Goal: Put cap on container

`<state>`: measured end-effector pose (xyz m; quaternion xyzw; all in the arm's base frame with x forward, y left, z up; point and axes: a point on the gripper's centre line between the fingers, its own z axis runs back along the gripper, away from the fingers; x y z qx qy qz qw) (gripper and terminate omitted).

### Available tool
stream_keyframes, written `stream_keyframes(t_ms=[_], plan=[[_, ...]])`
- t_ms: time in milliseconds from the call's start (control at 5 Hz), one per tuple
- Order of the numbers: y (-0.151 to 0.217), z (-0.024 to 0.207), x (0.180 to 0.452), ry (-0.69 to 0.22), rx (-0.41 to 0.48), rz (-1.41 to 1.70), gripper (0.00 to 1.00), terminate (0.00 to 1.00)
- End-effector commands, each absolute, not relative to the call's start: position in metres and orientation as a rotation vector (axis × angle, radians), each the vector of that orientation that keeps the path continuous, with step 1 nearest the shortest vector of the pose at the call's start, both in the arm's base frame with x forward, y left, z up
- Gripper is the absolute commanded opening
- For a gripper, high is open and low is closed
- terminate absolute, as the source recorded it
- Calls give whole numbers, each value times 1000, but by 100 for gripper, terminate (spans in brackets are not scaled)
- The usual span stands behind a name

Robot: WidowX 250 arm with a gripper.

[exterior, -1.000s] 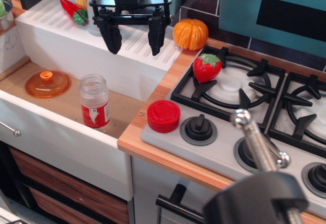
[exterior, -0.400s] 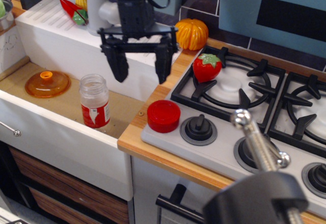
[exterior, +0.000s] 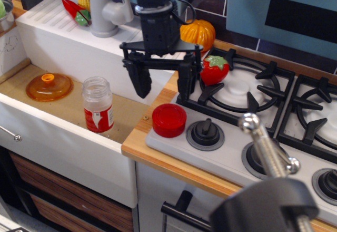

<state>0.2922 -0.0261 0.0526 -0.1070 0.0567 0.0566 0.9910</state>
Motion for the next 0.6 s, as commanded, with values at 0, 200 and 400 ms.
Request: stream_keyframes(t_ms=[0,200,400], plan=[[-26,54,301,8,-189,87,100,0],[-30,45,295,29,-193,78,100,0],[-37,38,289,62,-190,88,100,0]])
